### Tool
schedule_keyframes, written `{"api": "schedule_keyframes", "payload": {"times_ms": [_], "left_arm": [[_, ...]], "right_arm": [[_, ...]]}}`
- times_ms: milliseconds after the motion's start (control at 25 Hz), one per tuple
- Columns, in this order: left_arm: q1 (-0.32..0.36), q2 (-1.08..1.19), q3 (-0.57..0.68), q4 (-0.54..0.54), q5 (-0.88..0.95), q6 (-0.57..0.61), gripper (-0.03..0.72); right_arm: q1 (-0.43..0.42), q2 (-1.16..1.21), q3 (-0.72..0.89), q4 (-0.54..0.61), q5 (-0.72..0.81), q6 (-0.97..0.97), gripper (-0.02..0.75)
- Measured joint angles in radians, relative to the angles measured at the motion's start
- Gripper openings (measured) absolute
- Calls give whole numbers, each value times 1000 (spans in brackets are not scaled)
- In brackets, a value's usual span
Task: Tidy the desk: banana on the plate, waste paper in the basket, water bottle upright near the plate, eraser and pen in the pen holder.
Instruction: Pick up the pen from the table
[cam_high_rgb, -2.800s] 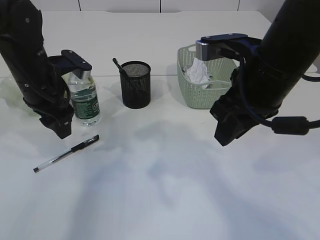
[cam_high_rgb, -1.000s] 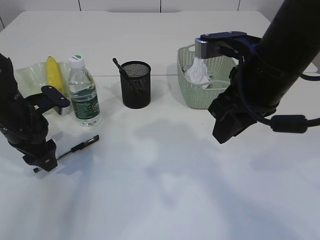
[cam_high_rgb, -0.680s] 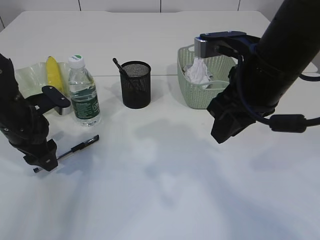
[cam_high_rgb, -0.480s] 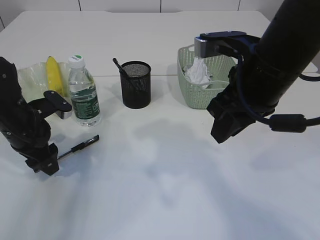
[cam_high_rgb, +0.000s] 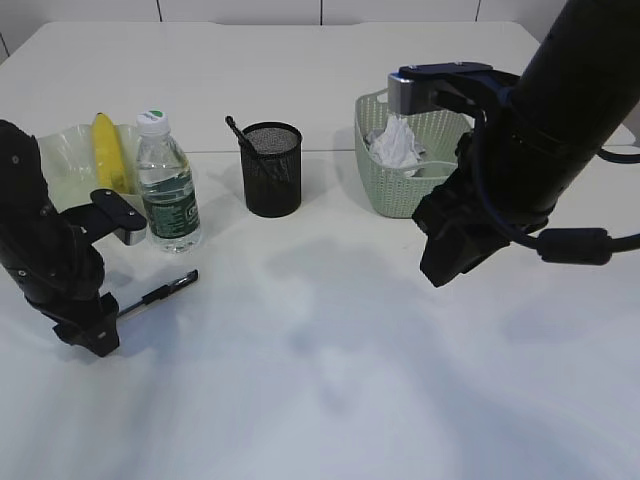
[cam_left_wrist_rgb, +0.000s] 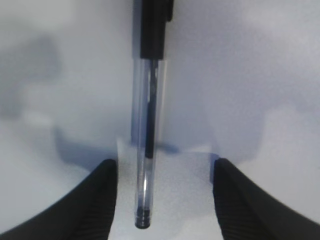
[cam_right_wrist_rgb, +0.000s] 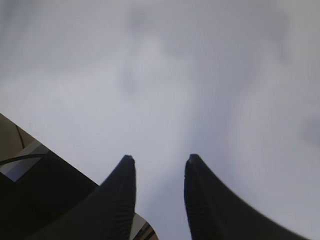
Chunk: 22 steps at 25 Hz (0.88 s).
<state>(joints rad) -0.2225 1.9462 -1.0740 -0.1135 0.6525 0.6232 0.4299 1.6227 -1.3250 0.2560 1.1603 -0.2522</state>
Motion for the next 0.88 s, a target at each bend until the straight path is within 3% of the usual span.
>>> {"api": "schedule_keyframes", "payload": {"times_ms": [600,680,880], "left_arm": [[0,22,-11,-22,-8,2,426],[0,22,-13,-22,-1,2,378],[0,22,-14,9,44,2,130]], "right_arm": [[0,0,0,10,2,0,249],[0,0,0,10,2,0,249],[0,0,0,10,2,0,249]]}}
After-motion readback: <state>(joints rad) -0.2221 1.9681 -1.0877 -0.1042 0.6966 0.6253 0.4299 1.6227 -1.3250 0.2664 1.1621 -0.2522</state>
